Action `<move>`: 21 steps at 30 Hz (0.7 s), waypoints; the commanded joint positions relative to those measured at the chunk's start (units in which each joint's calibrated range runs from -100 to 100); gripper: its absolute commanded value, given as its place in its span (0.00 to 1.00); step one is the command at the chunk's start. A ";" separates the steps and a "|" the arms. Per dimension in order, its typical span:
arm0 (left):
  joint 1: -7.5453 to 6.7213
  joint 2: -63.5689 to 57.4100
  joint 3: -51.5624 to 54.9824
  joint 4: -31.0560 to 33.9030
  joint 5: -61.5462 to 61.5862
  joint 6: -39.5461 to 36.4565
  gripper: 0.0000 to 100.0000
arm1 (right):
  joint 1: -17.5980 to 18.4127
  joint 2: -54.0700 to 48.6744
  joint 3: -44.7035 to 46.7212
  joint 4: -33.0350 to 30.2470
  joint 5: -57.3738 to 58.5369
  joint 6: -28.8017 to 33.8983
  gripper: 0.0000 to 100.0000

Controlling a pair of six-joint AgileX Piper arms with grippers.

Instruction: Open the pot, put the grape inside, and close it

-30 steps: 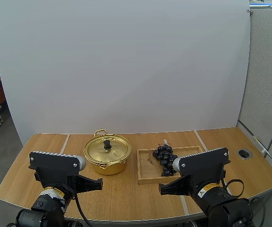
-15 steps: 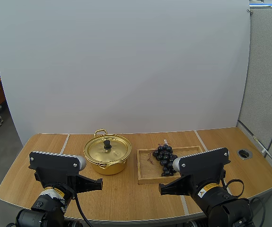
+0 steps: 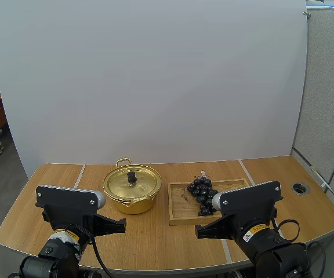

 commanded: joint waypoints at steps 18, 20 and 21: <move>-0.18 -0.22 -10.45 -0.38 0.34 0.06 0.00 | -0.19 -0.41 -5.70 2.37 -1.32 -0.34 0.00; -0.18 -0.22 -14.31 -0.38 2.01 0.06 0.00 | -0.19 -0.41 -9.66 2.37 2.29 -0.34 0.00; -0.18 -0.22 -16.27 -0.38 3.27 0.06 0.00 | -0.19 -0.41 -12.10 2.37 4.65 -0.34 0.00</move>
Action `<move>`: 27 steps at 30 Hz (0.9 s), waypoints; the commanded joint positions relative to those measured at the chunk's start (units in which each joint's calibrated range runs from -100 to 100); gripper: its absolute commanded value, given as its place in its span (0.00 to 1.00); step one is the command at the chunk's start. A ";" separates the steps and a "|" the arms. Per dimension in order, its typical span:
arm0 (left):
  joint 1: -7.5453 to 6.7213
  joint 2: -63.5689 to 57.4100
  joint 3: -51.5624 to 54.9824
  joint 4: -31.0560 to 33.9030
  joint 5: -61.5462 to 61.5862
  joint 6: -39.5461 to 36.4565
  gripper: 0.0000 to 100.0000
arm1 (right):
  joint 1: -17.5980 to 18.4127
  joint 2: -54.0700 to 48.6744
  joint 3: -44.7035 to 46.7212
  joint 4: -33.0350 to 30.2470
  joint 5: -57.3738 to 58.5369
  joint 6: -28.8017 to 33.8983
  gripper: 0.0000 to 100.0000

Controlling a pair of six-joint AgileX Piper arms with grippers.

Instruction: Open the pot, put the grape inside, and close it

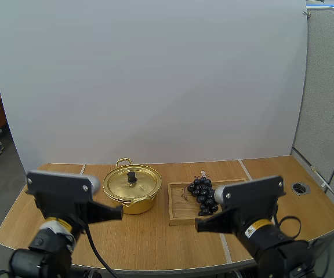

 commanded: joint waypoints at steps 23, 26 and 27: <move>-0.18 -0.22 -36.06 -0.33 37.47 0.77 0.00 | -0.19 -0.30 -48.70 1.97 57.50 1.21 0.00; -0.18 1.03 -36.22 -0.33 37.24 2.91 0.00 | -0.19 2.75 -49.17 0.32 58.70 3.75 0.00; -0.18 2.12 -36.22 -0.33 37.24 3.58 0.00 | -0.19 4.66 -49.17 -0.02 58.86 3.99 0.00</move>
